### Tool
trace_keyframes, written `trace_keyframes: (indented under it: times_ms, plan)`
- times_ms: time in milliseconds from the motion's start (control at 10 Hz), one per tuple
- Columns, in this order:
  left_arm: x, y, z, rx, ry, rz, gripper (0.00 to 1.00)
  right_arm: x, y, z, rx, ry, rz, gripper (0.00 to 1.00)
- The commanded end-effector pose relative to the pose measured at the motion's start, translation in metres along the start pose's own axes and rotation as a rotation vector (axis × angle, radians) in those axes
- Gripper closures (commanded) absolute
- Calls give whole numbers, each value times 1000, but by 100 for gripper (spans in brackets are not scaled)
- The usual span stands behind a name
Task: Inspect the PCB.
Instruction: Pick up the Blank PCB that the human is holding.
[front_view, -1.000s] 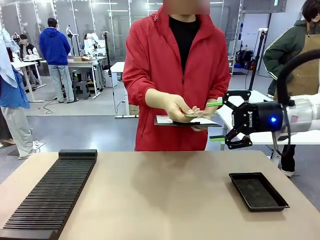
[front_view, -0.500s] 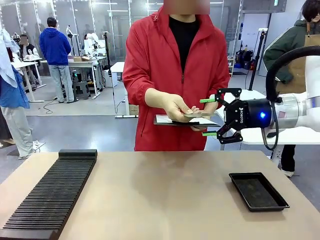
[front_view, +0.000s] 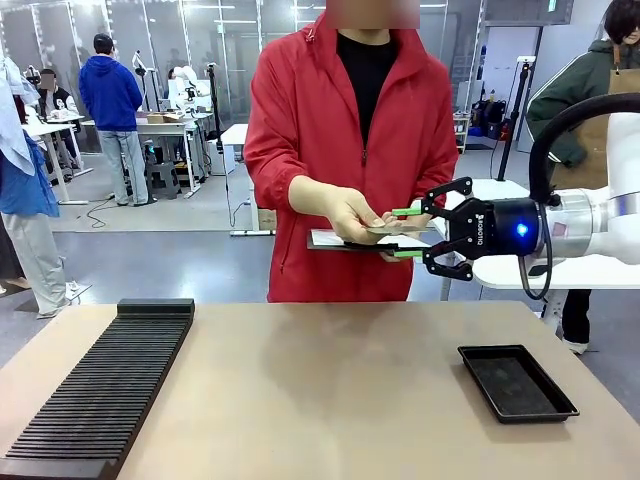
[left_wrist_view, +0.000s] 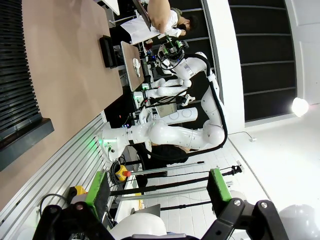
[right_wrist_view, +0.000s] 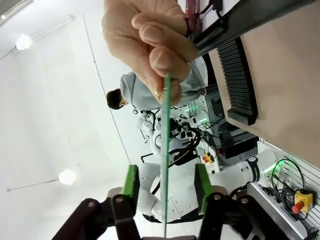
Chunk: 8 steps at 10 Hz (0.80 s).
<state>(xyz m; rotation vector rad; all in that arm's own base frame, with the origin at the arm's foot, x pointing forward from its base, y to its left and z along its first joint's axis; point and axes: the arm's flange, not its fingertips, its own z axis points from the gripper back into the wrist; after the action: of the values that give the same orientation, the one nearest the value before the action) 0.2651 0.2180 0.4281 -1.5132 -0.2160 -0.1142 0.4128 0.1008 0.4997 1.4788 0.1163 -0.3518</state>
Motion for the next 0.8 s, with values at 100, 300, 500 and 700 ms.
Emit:
trace_keyframes:
  times_ms: [100,300,500,700]
  plan:
    - [0,-5,0,13,7,21,0,4,7,-3,49,24,-38,76]
    - [0,-5,0,13,7,21,0,6,8,-4,53,23,-53,95]
    - [0,-5,0,13,7,21,0,6,6,-5,53,29,-63,100]
    - [0,-5,0,13,7,21,0,7,2,-6,56,35,-72,100]
